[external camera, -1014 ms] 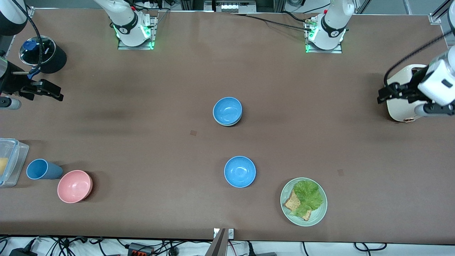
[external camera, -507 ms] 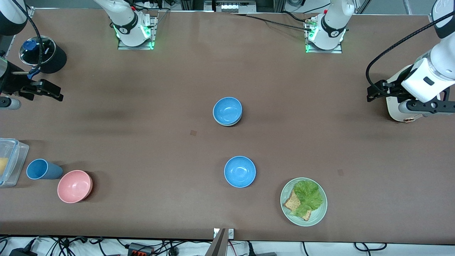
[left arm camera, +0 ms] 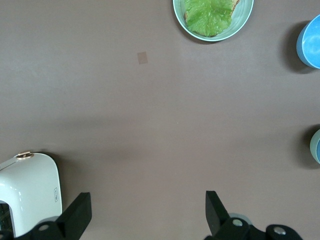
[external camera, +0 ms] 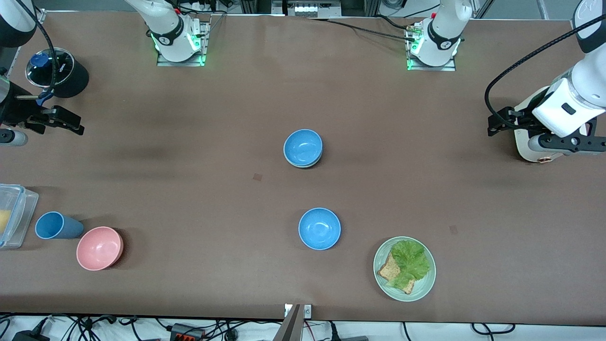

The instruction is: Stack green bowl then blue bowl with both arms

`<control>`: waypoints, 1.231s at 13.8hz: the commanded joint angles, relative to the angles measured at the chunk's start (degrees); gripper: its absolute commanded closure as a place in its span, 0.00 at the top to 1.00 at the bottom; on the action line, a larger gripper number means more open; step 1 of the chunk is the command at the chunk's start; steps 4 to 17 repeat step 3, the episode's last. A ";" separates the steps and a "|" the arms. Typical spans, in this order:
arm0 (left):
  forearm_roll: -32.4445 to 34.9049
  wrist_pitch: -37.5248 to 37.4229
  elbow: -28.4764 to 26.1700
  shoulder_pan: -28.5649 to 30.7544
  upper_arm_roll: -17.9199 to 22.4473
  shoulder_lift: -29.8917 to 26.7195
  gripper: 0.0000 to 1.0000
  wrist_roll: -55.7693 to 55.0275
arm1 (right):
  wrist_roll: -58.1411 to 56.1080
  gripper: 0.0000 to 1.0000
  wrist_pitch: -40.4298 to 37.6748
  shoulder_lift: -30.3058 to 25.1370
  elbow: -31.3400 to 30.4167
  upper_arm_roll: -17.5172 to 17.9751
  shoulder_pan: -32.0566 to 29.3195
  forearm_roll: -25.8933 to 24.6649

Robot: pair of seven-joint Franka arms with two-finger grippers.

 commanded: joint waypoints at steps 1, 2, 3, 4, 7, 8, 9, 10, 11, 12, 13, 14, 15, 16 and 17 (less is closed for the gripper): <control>-0.85 -0.92 0.54 0.14 0.55 0.31 1.00 1.60 | -0.80 1.00 0.23 -1.40 -1.08 -0.24 0.21 -0.25; -1.03 -0.92 0.54 0.14 0.55 0.31 1.00 1.51 | -0.80 1.00 0.41 -1.41 -1.08 -0.24 0.30 -0.25; -1.03 -0.92 0.54 0.14 0.55 0.31 1.00 1.51 | -0.80 1.00 0.41 -1.32 -1.08 -0.24 0.30 -0.25; -1.03 -0.92 0.54 0.14 0.55 0.31 1.00 1.51 | -0.80 1.00 0.41 -1.32 -1.08 -0.24 0.30 -0.25; -1.03 -0.92 0.54 0.14 0.55 0.31 1.00 1.51 | -0.80 1.00 0.41 -1.32 -1.08 -0.24 0.30 -0.25; -1.03 -0.92 0.54 0.14 0.55 0.31 1.00 1.51 | -0.80 1.00 0.41 -1.32 -1.08 -0.24 0.30 -0.25; -1.03 -0.92 0.54 0.14 0.55 0.31 1.00 1.51 | -0.80 1.00 0.41 -1.32 -1.08 -0.24 0.30 -0.25; -1.03 -0.92 0.54 0.14 0.55 0.31 1.00 1.51 | -0.80 1.00 0.41 -1.32 -1.08 -0.24 0.30 -0.25; -1.03 -0.92 0.54 0.14 0.55 0.31 1.00 1.51 | -0.80 1.00 0.41 -1.32 -1.08 -0.24 0.30 -0.25; -1.03 -0.92 0.54 0.14 0.55 0.31 1.00 1.51 | -0.80 1.00 0.41 -1.32 -1.08 -0.24 0.30 -0.25; -1.03 -0.92 0.54 0.14 0.55 0.31 1.00 1.51 | -0.80 1.00 0.41 -1.32 -1.08 -0.24 0.30 -0.25; -1.03 -0.92 0.54 0.14 0.55 0.31 1.00 1.51 | -0.80 1.00 0.41 -1.32 -1.08 -0.24 0.30 -0.25; -1.03 -0.92 0.54 0.14 0.55 0.31 1.00 1.51 | -0.80 1.00 0.41 -1.32 -1.08 -0.24 0.30 -0.25; -1.03 -0.92 0.54 0.14 0.55 0.31 1.00 1.51 | -0.80 1.00 0.41 -1.32 -1.08 -0.24 0.30 -0.25; -1.03 -0.92 0.54 0.14 0.55 0.31 1.00 1.51 | -0.80 1.00 0.41 -1.32 -1.08 -0.24 0.30 -0.25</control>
